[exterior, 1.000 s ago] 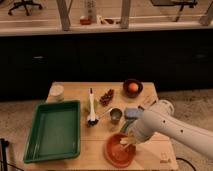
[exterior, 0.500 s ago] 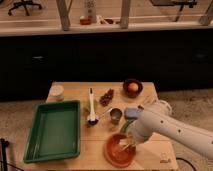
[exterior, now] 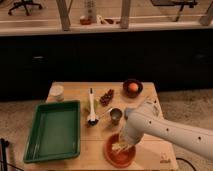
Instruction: Place banana in red bowl
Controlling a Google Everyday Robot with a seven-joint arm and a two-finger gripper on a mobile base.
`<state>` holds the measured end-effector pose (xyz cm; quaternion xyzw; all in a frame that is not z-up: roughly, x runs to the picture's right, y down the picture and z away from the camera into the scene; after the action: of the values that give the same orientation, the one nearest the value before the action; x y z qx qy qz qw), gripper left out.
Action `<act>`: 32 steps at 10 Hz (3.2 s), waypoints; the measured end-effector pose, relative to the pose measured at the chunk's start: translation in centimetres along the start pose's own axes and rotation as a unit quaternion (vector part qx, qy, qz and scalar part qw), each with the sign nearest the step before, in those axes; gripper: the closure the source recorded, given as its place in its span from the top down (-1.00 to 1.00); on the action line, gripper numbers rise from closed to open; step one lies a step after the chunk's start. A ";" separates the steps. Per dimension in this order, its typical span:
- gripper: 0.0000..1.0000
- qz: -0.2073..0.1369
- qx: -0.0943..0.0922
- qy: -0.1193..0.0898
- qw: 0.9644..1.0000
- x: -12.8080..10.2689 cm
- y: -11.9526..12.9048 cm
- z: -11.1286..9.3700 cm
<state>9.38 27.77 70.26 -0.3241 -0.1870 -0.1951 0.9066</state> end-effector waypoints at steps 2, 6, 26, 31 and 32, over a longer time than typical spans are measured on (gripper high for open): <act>-1.00 -0.002 0.001 -0.003 1.000 -0.3 0.4 0.1; -1.00 -0.003 0.004 -0.006 1.000 -0.5 0.7 0.1; 0.60 -0.027 0.000 -0.009 1.000 -0.2 -0.4 -1.9; 0.60 -0.029 -0.005 0.001 1.000 -0.3 -0.1 -2.4; 0.60 -0.030 -0.007 0.002 1.000 -0.3 -0.1 -2.4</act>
<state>9.57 26.18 68.45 -0.3243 -0.1935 -0.2240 0.8984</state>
